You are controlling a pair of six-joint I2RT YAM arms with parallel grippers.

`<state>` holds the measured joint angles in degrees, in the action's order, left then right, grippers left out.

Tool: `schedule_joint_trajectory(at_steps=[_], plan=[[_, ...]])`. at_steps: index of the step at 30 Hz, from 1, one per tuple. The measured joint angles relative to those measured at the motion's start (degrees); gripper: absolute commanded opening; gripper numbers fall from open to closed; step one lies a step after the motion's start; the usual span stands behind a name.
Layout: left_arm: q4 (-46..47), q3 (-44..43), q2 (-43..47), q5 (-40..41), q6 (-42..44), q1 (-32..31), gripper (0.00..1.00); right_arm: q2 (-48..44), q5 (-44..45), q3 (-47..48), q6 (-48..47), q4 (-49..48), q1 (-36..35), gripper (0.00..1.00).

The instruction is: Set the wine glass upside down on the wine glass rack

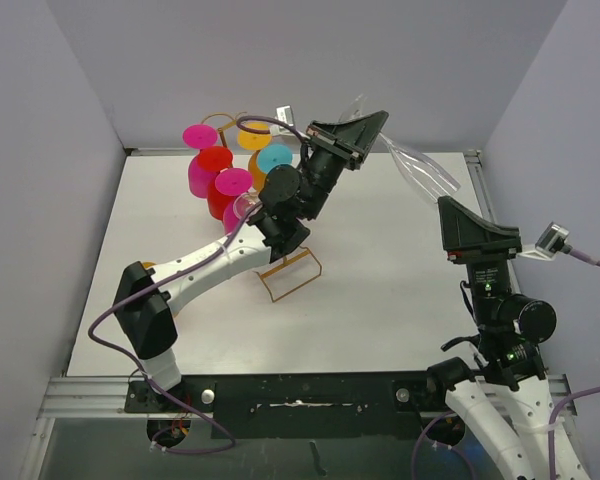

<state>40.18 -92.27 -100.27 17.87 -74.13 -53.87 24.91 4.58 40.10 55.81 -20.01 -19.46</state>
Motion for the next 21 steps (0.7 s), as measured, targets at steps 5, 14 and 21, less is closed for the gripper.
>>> schedule_joint_trajectory(at_steps=[5,14,21], plan=[[2.2,0.0,0.4,-1.8,7.4,1.1,0.0,-0.2,-0.7,5.0,-3.5,10.8,0.0,0.71],[0.1,1.0,4.8,-12.0,26.4,3.4,0.0,-0.3,-5.2,15.0,-17.4,32.2,0.0,0.77],[-6.4,1.0,8.8,-26.6,39.6,5.0,0.0,5.9,-11.0,24.3,-28.5,41.4,0.0,0.76]])
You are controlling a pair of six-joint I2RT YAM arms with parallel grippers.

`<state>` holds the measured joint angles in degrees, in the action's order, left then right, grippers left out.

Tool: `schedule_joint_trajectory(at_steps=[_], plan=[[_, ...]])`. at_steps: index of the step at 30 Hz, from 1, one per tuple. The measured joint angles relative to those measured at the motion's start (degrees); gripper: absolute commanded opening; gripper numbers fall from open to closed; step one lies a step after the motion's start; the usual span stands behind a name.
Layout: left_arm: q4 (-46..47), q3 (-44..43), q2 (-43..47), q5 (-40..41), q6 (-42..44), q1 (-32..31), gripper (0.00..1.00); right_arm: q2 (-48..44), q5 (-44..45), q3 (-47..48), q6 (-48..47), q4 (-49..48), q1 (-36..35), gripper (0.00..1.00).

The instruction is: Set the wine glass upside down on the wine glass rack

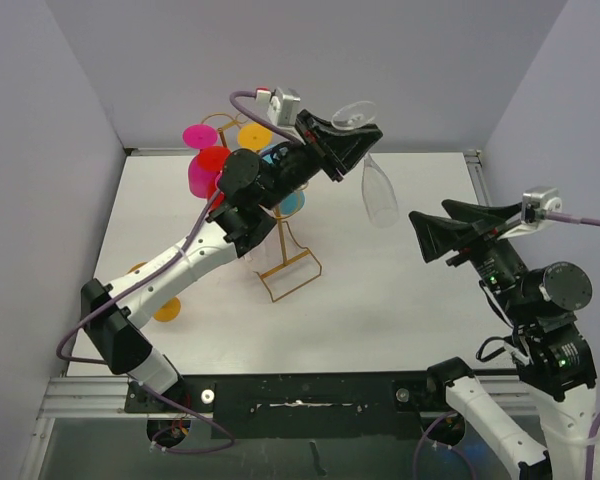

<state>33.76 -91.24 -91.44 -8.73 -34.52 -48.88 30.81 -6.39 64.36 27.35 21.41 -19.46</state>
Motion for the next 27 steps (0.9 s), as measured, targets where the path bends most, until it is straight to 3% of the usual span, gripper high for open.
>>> schedule_joint_trajectory(at_steps=[5,12,27], plan=[[-5.2,0.0,0.7,-8.8,6.4,-0.1,0.0,8.9,-7.4,6.9,-5.7,0.3,0.0,0.75],[-8.7,1.0,1.4,-16.3,9.8,-0.1,0.0,14.9,-17.4,7.1,-6.7,-1.5,0.0,0.68],[-7.5,2.3,3.5,-22.0,9.1,0.3,0.0,19.8,-23.5,5.2,-1.5,-10.3,0.0,0.5]])
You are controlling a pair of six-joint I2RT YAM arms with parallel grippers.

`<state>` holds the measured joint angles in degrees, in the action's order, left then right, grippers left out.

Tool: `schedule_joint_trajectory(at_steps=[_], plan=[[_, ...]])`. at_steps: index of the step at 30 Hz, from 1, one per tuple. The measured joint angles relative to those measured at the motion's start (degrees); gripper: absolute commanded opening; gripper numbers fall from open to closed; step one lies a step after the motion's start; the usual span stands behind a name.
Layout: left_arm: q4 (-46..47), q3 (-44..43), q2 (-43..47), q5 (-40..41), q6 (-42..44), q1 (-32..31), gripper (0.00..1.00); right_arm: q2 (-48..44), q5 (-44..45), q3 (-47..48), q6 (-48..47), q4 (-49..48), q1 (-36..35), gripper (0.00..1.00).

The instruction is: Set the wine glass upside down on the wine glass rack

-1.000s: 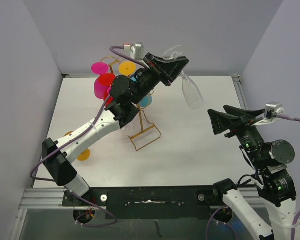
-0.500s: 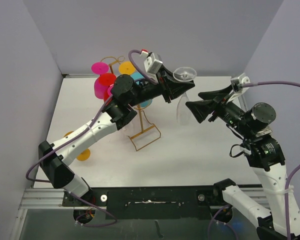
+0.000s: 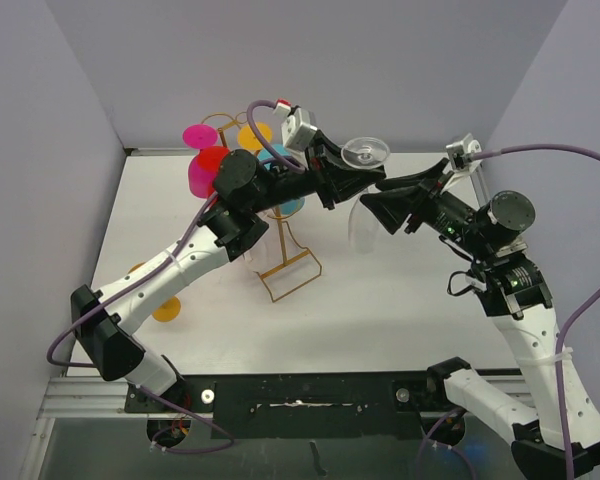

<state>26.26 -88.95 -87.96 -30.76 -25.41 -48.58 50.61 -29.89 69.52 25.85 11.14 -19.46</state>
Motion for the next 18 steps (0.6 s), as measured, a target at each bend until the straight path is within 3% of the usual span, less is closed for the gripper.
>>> schedule_joint_trajectory(at_steps=[8,16,18], plan=[[0.6,1.0,0.0,-0.1,-1.2,0.6,0.0,3.1,-4.2,0.0,1.9,-3.4,-0.1,0.35],[1.0,1.3,0.0,-0.2,-2.8,0.8,0.0,5.3,-7.8,0.0,2.1,-6.8,-0.1,0.31],[1.0,1.3,0.0,-0.3,-3.2,0.8,0.0,5.8,-8.9,0.0,2.1,-7.7,-0.1,0.23]])
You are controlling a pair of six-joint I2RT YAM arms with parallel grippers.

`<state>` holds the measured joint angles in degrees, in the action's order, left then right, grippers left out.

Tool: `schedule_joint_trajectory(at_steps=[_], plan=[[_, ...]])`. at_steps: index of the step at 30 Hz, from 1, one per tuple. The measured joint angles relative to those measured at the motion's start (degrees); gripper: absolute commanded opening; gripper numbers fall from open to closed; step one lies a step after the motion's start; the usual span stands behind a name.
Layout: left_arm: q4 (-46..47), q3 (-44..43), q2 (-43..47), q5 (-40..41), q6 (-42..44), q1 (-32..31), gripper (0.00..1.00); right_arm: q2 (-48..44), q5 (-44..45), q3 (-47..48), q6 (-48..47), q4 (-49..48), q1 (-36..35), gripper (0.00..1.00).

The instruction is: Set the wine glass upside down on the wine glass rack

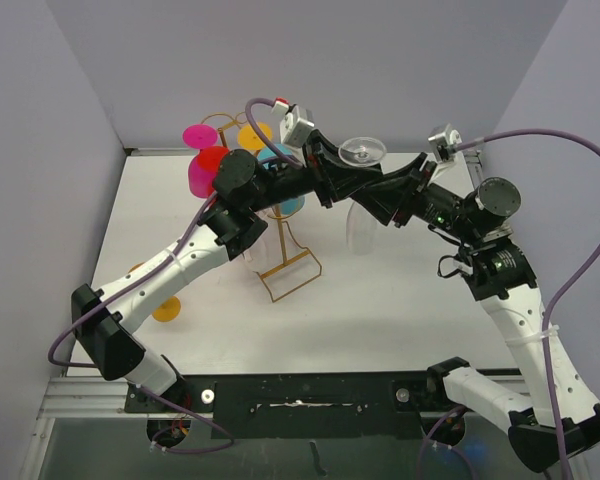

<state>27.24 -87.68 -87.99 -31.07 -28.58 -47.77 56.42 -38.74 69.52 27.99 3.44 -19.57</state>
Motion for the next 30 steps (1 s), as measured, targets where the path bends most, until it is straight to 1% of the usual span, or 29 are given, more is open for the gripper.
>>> schedule_joint_trajectory(at_steps=[1,2,4,6,7,10,14,16,19,22,25,28,30], plan=[[0.0,0.0,0.0,0.0,-0.2,0.1,0.0,0.0,-0.6,0.0,0.1,-0.4,0.0,0.16],[0.0,0.0,0.0,0.0,-0.3,0.2,0.0,0.1,-1.0,0.0,0.2,-0.7,0.0,0.12],[0.0,0.1,-0.1,0.0,-1.0,0.3,0.0,0.2,-1.8,0.0,-0.1,-1.2,0.0,0.0],[0.2,0.2,-0.1,0.0,-1.6,0.3,0.0,0.2,-2.1,-0.1,-0.3,-1.5,0.0,0.0],[0.3,0.2,-0.1,0.0,-1.7,0.3,0.02,0.1,-2.0,-0.2,-0.2,-1.8,0.0,0.0],[0.6,0.5,-0.1,0.1,-1.9,0.3,0.17,-0.9,-1.2,-1.5,-0.3,-3.1,0.0,0.0],[1.3,1.9,0.2,0.2,-2.8,0.1,0.42,-2.8,1.6,-4.3,-1.2,-4.5,-0.3,0.0],[1.3,3.3,0.9,0.6,-2.9,0.0,0.5,-3.5,3.8,-5.9,-1.9,-5.1,-0.3,0.0],[0.7,5.9,3.0,2.3,-3.5,0.5,0.54,-4.2,8.4,-7.3,-3.1,-5.9,-0.3,0.0],[-1.0,8.7,6.5,4.9,-3.9,1.9,0.55,-4.8,14.3,-8.8,-4.5,-7.9,-0.2,0.0],[-4.0,12.2,12.2,8.5,-3.8,4.3,0.56,-4.8,19.9,-10.9,-6.8,-10.2,0.1,0.0],[-8.3,14.6,18.5,12.5,-2.8,6.8,0.57,-3.7,23.0,-12.9,-9.3,-12.5,0.1,0.0],[-12.6,15.0,23.1,15.9,-0.2,8.1,0.58,-2.3,24.0,-14.5,-10.8,-14.6,0.1,0.0]])
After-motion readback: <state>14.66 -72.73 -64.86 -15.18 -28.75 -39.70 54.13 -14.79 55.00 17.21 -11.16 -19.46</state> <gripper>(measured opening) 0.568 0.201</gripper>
